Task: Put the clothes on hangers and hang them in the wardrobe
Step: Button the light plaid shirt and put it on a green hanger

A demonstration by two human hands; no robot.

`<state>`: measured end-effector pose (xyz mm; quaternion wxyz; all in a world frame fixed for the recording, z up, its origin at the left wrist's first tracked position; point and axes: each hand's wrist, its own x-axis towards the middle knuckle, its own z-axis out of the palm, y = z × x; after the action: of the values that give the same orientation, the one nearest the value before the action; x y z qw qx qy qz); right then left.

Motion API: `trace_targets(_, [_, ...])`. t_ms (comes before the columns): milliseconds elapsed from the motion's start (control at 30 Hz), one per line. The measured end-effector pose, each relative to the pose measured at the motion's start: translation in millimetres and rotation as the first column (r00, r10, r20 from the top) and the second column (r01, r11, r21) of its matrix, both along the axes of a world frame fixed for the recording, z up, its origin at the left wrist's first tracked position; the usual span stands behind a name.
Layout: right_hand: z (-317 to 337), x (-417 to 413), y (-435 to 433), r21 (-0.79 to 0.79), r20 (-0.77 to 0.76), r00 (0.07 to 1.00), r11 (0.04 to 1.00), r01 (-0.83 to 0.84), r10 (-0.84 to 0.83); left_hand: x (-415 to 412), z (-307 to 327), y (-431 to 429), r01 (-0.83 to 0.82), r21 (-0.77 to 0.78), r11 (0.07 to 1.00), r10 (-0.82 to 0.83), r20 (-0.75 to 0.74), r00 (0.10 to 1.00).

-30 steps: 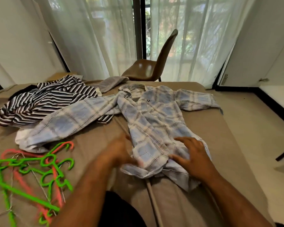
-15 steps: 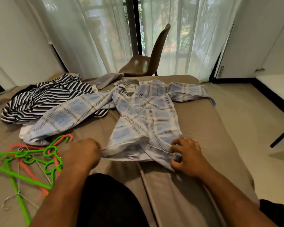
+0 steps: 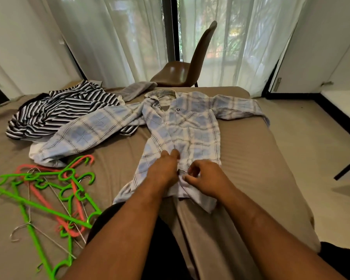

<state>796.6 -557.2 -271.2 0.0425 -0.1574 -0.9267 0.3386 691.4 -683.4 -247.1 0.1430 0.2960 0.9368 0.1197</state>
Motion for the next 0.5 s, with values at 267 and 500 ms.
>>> trace_targets(267, [-29, -26, -16, -0.011, 0.072, 0.992, 0.994, 0.108, -0.107, -63, -13, -112, -0.554, -0.017, 0.832, 0.554, 0.084, 0.828])
trace_targets(500, [-10, -18, -11, -0.223, -0.028, 0.976, 0.953, 0.205, -0.216, -62, -5, -77, -0.410, 0.350, 0.842, 0.425, 0.037, 0.904])
